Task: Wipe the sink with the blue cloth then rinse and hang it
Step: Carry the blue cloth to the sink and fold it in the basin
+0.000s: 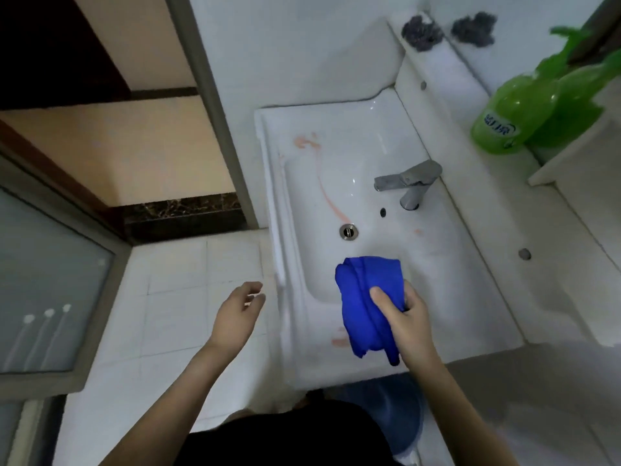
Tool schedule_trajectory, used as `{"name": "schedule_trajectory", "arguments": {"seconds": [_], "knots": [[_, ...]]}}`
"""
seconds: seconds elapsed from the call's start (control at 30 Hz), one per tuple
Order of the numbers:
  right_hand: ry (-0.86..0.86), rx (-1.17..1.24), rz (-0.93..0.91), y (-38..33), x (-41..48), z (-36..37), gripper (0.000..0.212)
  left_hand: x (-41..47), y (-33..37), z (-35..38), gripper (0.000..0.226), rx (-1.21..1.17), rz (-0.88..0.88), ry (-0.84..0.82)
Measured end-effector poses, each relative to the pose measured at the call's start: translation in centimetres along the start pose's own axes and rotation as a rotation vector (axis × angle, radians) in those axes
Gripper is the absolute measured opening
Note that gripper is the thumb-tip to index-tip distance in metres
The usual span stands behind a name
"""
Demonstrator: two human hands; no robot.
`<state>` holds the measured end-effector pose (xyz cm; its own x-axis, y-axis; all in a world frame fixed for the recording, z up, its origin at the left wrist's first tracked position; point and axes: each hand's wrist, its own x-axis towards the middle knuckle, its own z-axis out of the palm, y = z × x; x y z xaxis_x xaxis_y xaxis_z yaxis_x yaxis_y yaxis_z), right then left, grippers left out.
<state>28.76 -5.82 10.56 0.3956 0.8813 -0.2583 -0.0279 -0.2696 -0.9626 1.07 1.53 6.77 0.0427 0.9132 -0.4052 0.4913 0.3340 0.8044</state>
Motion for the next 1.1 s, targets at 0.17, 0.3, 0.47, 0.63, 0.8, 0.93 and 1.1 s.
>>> {"name": "schedule_trajectory", "arguments": {"seconds": [0.17,0.3,0.47,0.63,0.8,0.93,1.1], "knots": [[-0.205,-0.057,0.004,1.2,-1.1,6.8,0.018,-4.5,-4.0,-5.6,0.017,0.015,0.016,0.16],[-0.293,-0.119,0.089,4.3,-2.5,11.9,0.026,-9.1,-11.3,-8.3,0.017,0.095,-0.216,0.257],[-0.365,-0.176,0.227,6.4,-4.2,18.9,0.027,-13.8,-18.6,-12.7,0.02,-0.002,-0.477,0.359],[-0.388,-0.285,0.201,6.2,-4.7,28.7,0.024,-13.7,-23.8,-19.6,0.017,-0.07,-0.526,0.441],[-0.385,-0.312,0.204,4.7,-4.5,39.5,0.016,-10.0,-27.1,-28.3,0.018,-0.061,-0.508,0.399],[-0.402,-0.299,0.192,1.9,-3.2,46.7,0.018,-5.6,-26.5,-35.6,0.023,-0.086,-0.436,0.444],[-0.413,-0.292,0.157,-1.1,0.5,52.8,0.021,0.2,-25.4,-41.6,0.02,-0.14,-0.371,0.492]]}}
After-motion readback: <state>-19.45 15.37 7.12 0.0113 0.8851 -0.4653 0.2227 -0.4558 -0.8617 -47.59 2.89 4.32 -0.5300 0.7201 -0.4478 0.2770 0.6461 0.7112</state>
